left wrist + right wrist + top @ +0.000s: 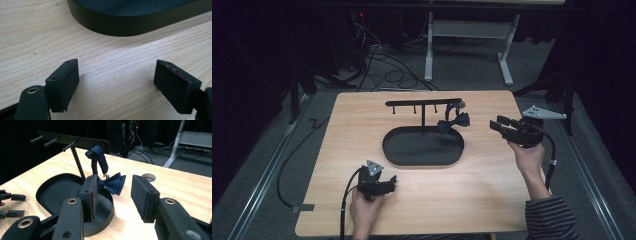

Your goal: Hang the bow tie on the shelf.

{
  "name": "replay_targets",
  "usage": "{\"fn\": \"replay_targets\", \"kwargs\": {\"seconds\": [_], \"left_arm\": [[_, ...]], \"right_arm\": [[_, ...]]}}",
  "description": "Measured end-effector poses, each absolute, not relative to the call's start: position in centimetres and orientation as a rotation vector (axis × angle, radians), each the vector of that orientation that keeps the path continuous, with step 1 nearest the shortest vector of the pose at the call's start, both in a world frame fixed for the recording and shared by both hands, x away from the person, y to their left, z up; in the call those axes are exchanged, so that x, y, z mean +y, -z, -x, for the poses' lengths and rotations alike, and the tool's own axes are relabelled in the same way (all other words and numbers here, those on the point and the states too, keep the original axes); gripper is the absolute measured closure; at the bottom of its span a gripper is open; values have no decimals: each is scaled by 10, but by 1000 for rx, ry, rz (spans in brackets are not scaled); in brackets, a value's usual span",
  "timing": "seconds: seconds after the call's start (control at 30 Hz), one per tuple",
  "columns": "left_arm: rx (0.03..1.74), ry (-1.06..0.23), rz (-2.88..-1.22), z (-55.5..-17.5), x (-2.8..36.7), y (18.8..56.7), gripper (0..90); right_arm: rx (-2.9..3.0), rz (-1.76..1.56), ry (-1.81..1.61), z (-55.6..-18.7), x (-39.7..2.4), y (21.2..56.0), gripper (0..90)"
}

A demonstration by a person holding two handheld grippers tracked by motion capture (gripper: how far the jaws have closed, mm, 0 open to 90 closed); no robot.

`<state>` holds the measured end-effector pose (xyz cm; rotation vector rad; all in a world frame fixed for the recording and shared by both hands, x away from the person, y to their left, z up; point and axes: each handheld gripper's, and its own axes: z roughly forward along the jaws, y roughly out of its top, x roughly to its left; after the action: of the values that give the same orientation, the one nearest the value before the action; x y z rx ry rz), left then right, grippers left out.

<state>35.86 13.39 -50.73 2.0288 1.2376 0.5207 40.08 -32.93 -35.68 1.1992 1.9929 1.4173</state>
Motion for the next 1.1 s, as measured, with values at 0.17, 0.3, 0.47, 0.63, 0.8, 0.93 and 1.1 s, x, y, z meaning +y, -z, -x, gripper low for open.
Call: {"fn": "replay_targets", "kwargs": {"seconds": [0.17,0.3,0.47,0.63,0.8,0.93,1.1], "left_arm": [[1238,-521,-2029,-359,134,507,208],[1238,-521,-2027,-359,134,507,208],[1237,-521,-2030,-359,134,507,208],[1238,-522,-2029,-359,134,507,208],[1238,-522,-2029,-359,134,507,208],[1238,-522,-2029,-359,134,507,208],[1238,-522,-2029,-359,134,507,209]], "right_arm": [[1998,-1194,-1413,-395,-333,359,582],[1998,-1193,-1424,-389,-337,364,581],[2001,-1194,-1408,-384,-337,370,581],[2012,-1187,-1388,-380,-337,374,580],[2008,-1200,-1402,-375,-341,378,579],[2009,-1205,-1407,-373,-342,381,580],[2010,-1212,-1431,-371,-344,386,579]]}}
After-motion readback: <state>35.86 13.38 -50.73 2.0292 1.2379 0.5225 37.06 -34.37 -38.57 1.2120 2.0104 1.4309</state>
